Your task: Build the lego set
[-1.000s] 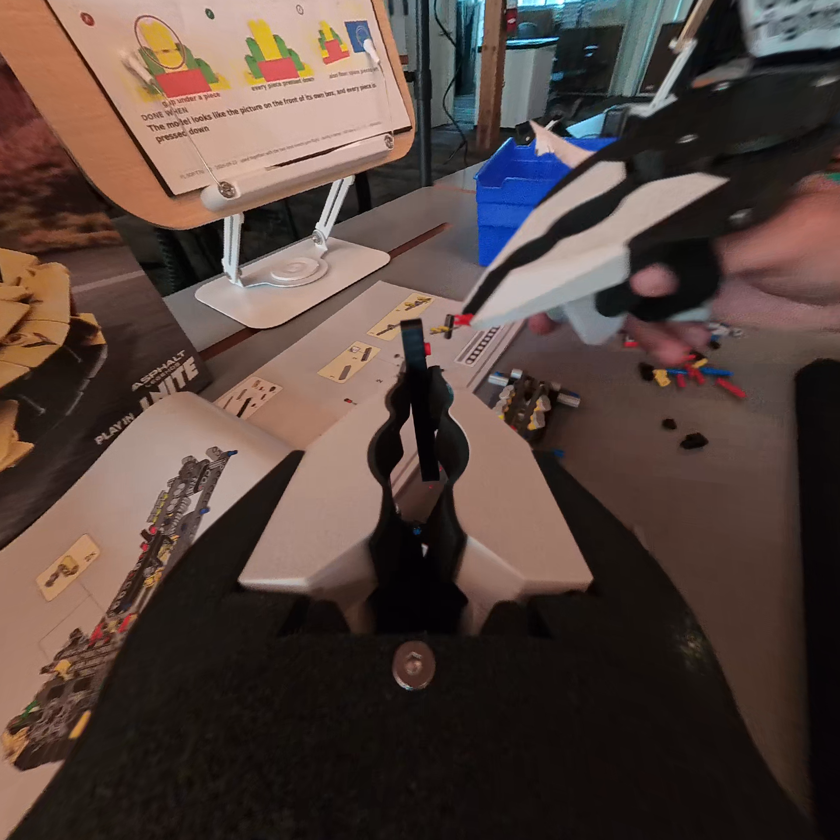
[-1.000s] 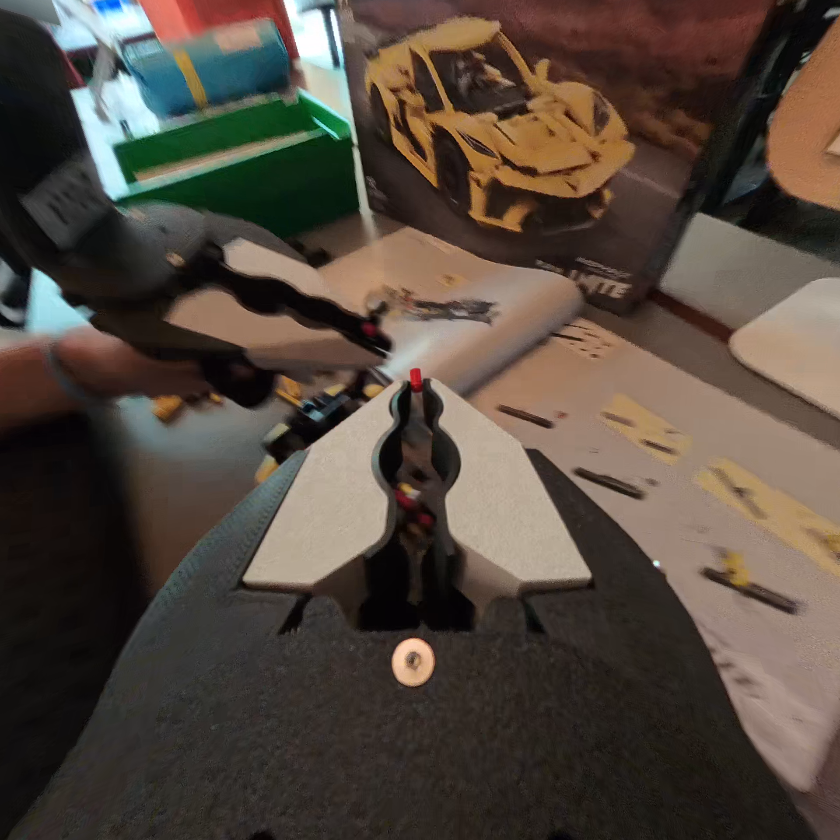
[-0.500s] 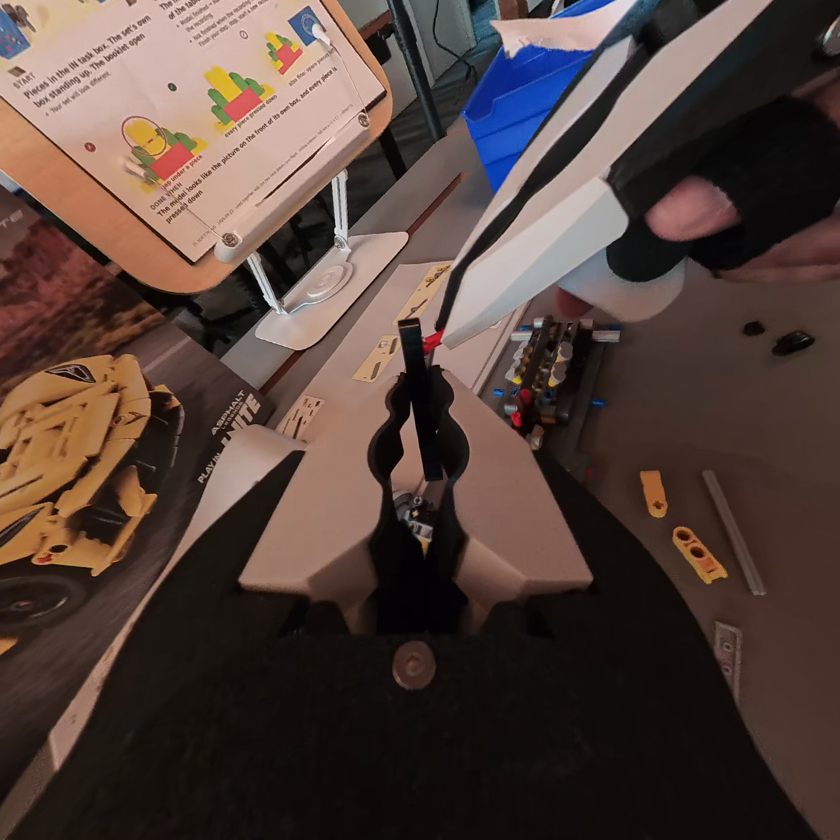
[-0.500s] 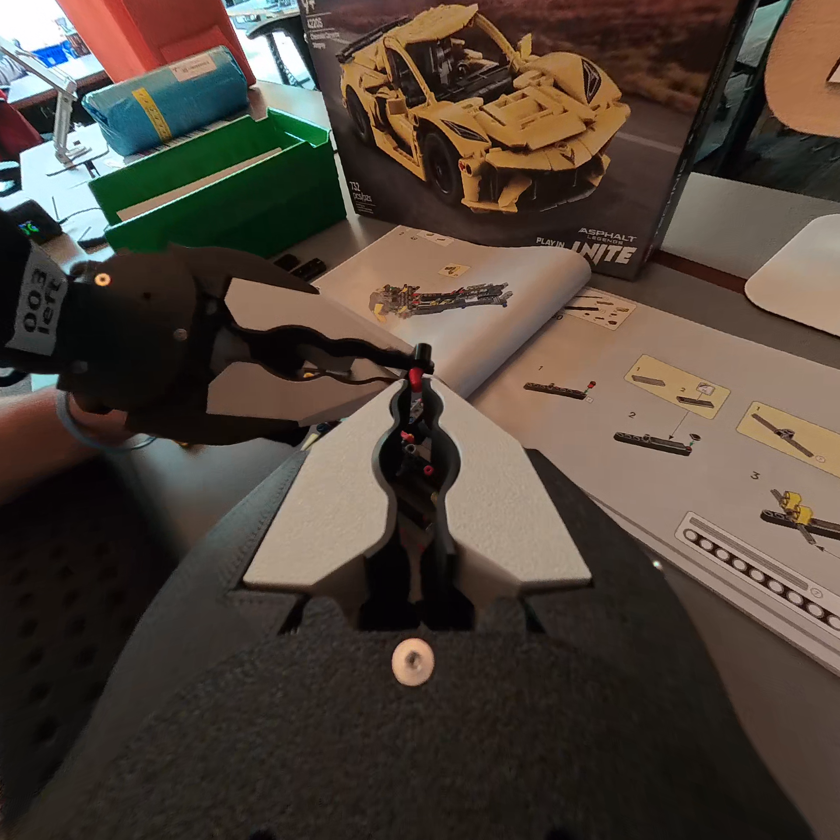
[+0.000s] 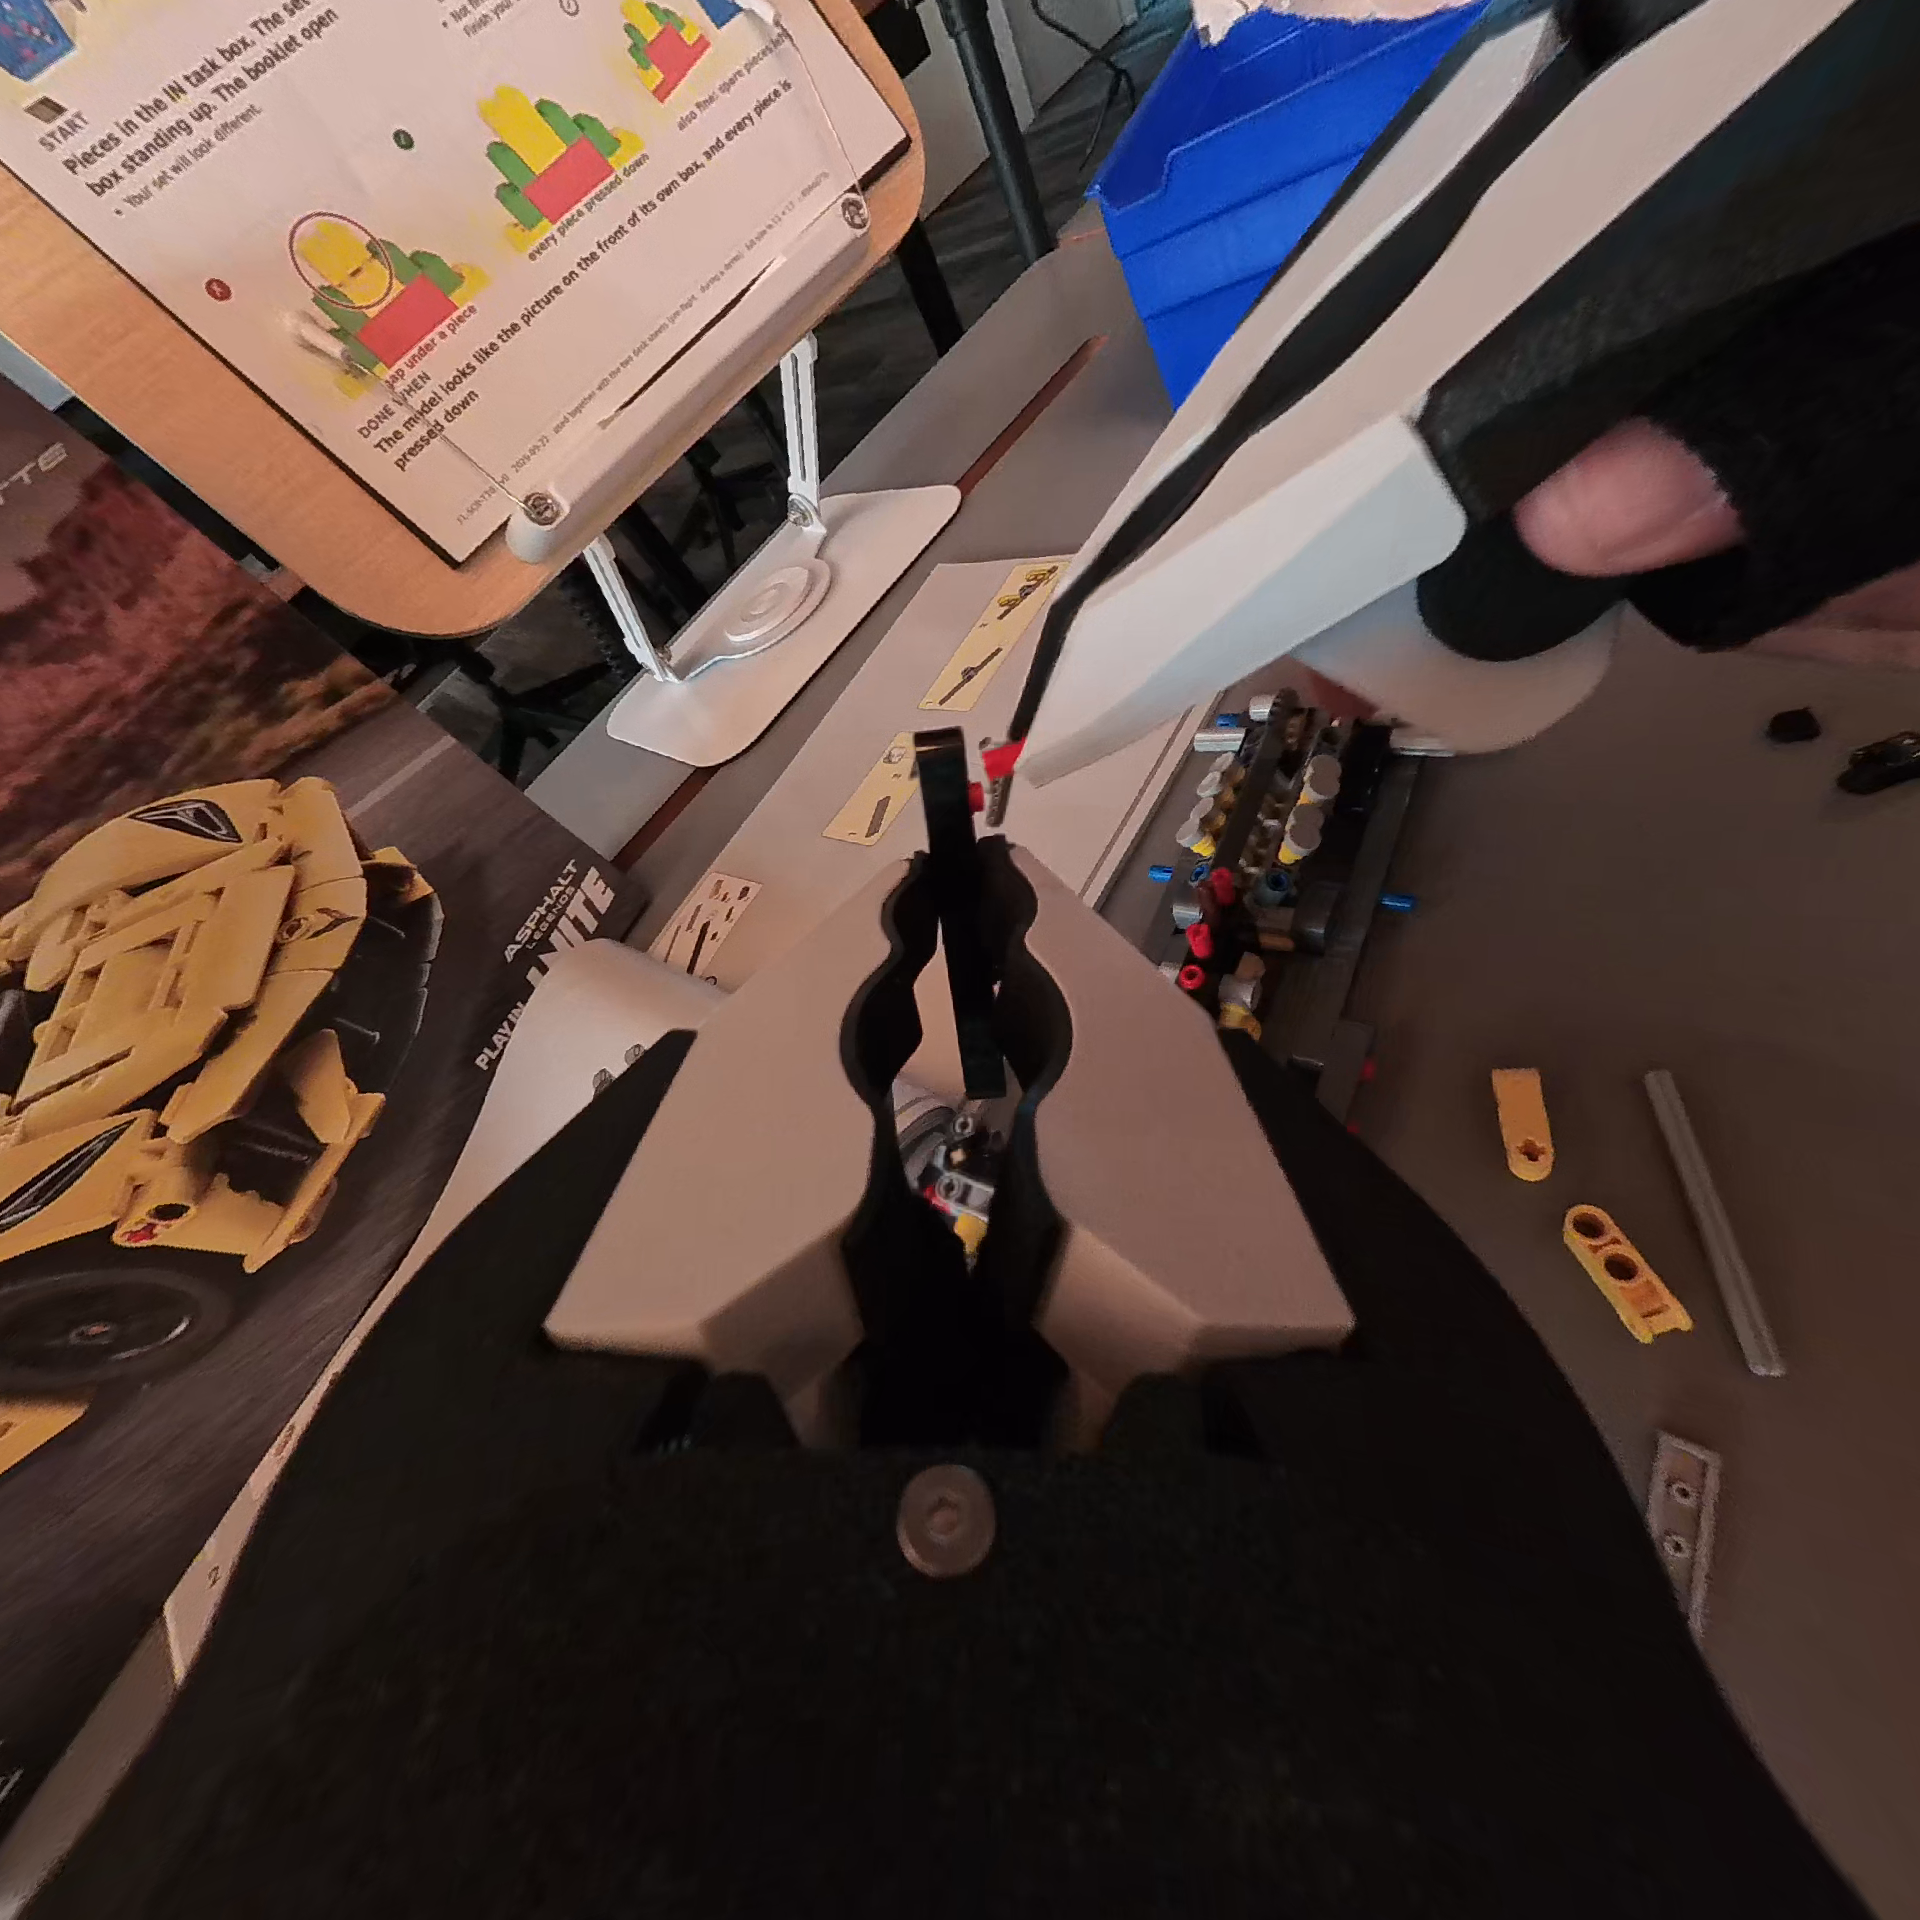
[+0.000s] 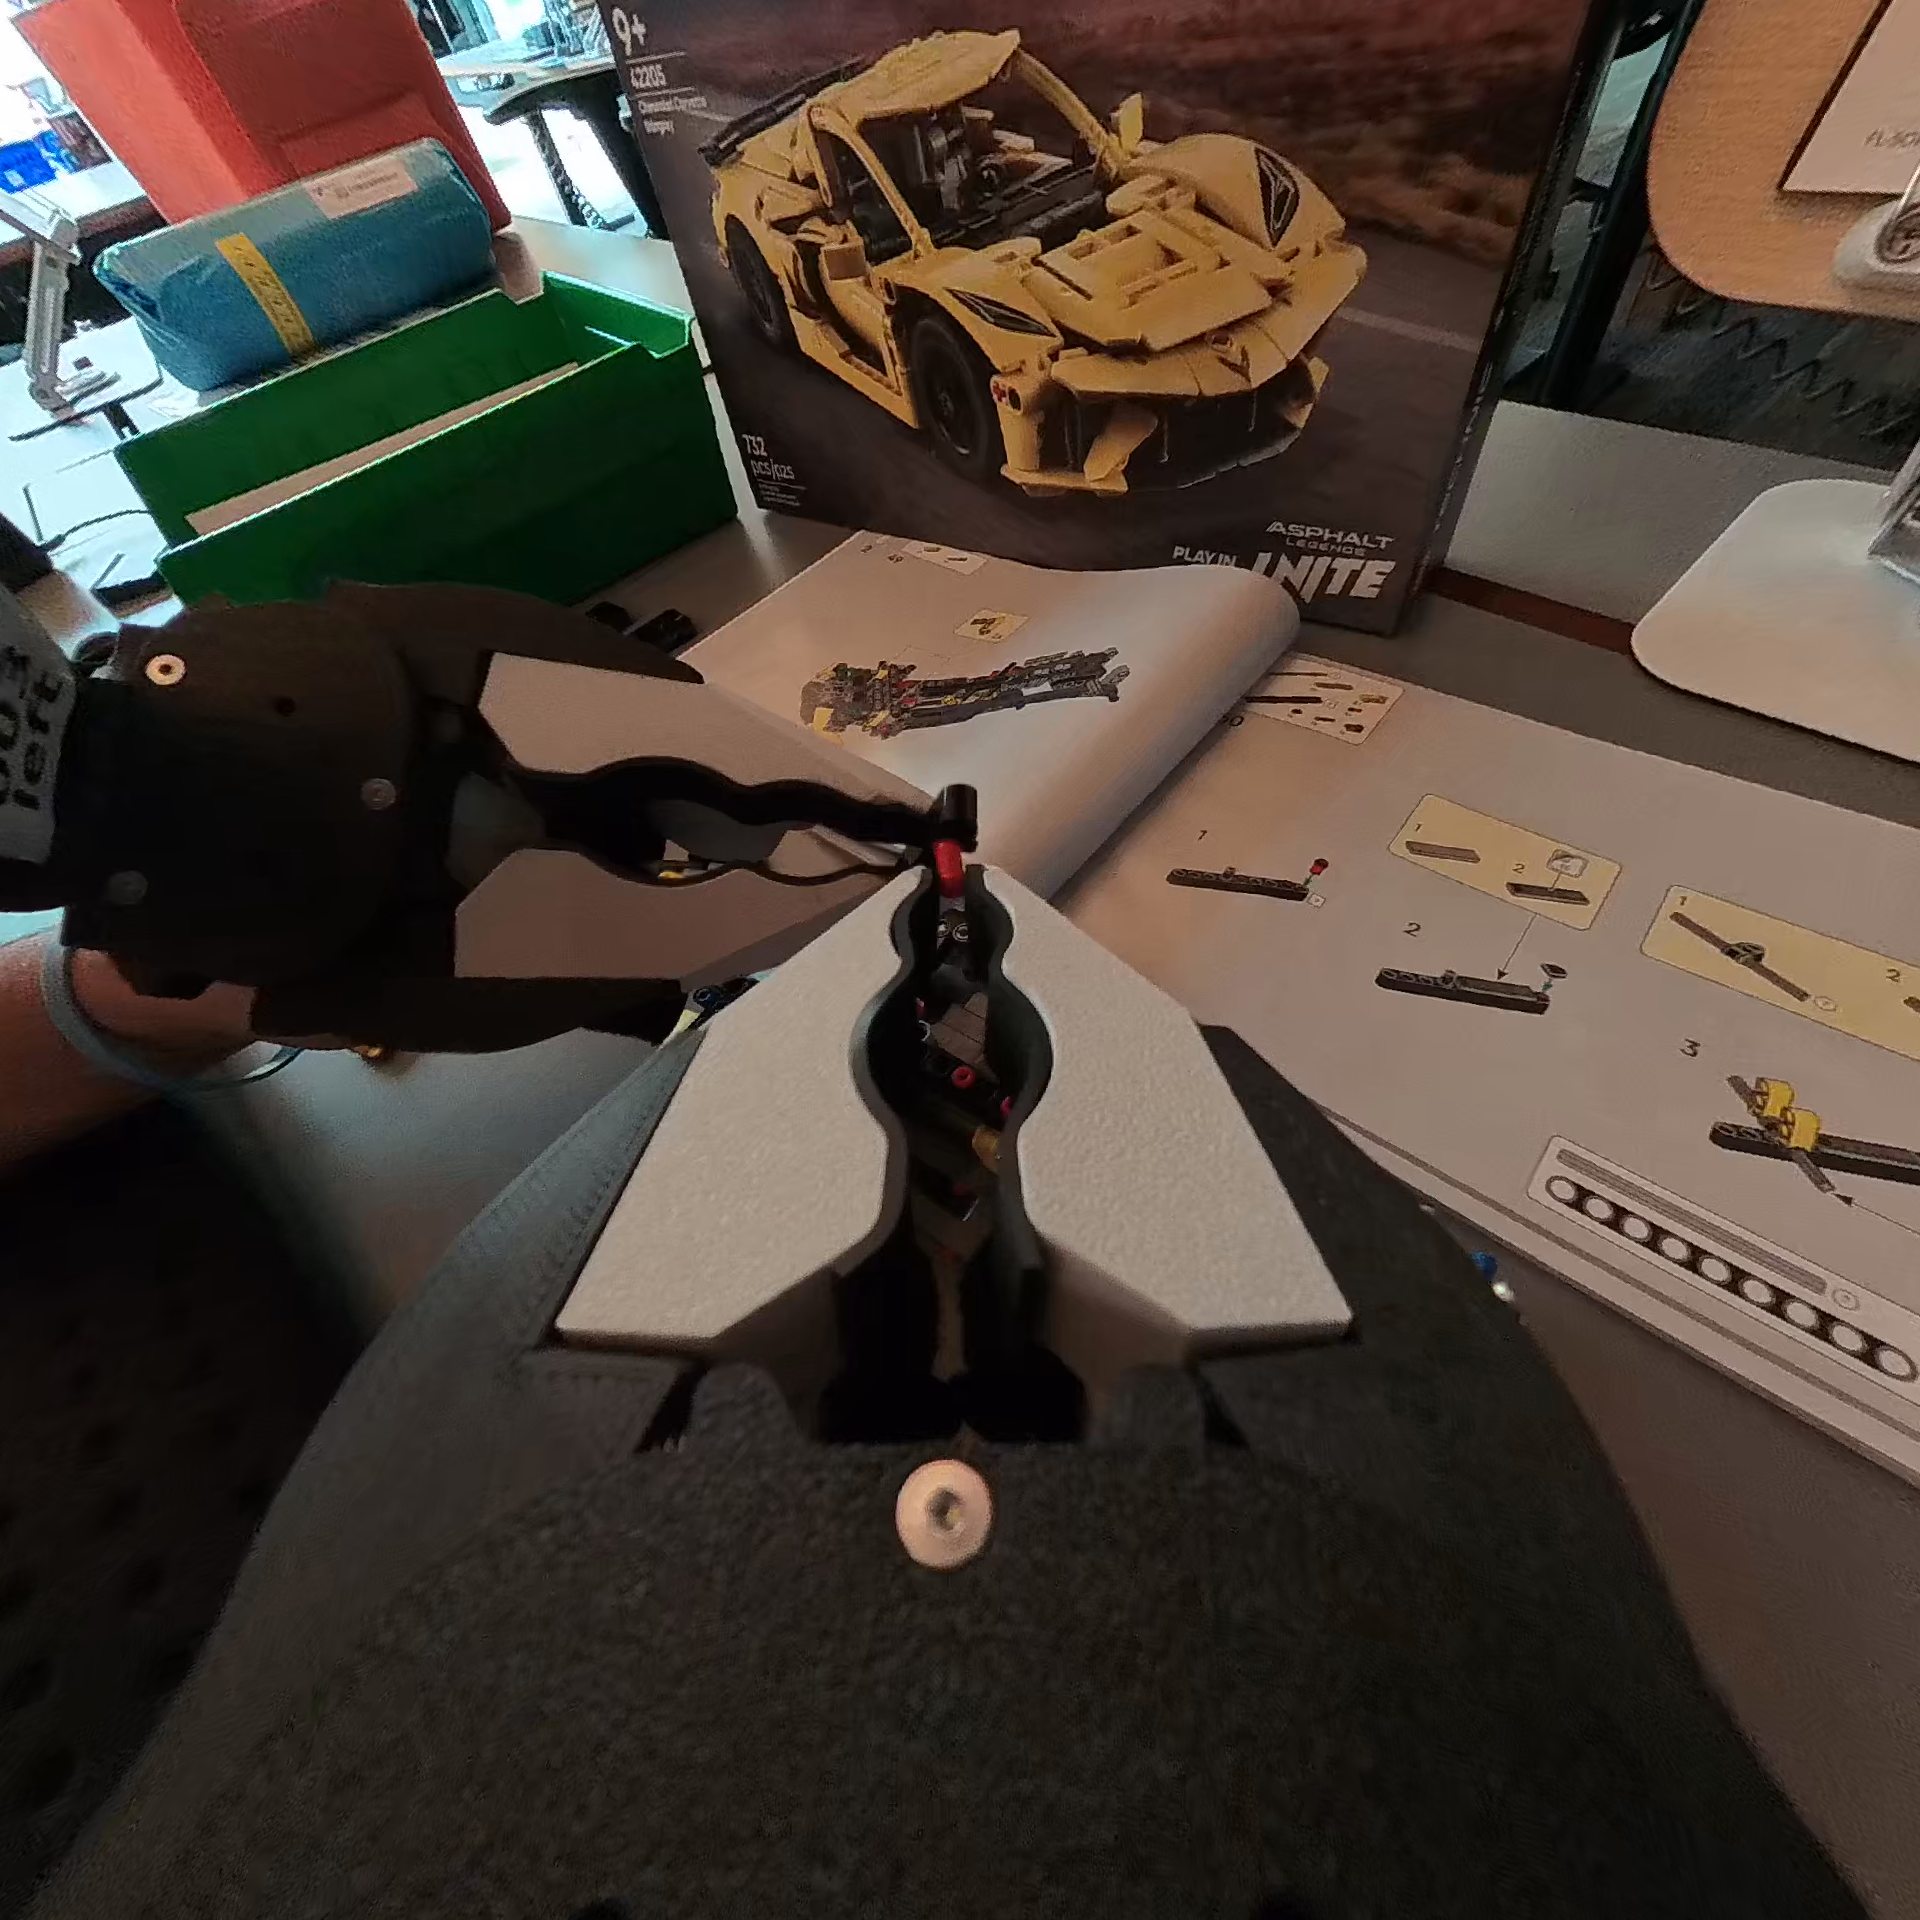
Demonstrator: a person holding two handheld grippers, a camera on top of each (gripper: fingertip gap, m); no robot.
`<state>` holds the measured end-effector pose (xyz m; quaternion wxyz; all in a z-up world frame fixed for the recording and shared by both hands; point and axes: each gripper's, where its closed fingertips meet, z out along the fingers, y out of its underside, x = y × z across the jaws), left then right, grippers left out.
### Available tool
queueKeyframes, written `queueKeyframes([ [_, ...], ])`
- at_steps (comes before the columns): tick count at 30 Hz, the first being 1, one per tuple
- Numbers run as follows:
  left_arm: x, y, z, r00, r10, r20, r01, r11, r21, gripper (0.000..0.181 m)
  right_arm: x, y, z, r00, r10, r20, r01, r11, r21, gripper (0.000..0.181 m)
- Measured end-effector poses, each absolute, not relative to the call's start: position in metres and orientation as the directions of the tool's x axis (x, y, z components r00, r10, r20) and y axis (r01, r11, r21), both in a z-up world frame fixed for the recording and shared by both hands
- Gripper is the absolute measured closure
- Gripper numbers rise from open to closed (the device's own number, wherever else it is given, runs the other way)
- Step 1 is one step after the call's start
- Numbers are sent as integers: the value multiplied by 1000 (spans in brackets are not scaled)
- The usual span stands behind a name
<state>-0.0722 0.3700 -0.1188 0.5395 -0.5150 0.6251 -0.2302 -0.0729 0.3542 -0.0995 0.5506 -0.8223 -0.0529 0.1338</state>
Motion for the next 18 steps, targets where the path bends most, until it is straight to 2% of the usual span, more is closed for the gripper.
queueKeyframes([
  [14, -72, 366, -116, 116, -864, -490, -399, 411, -820, 175, -71, 354, -93, 963, 184, -197, -132, -314, -940, 177],
  [18, -72, 366, -117, 121, -835, -536, -414, 448, -792, 175, -70, 354, -93, 983, 154, -97, -48, -293, -955, 178],
])
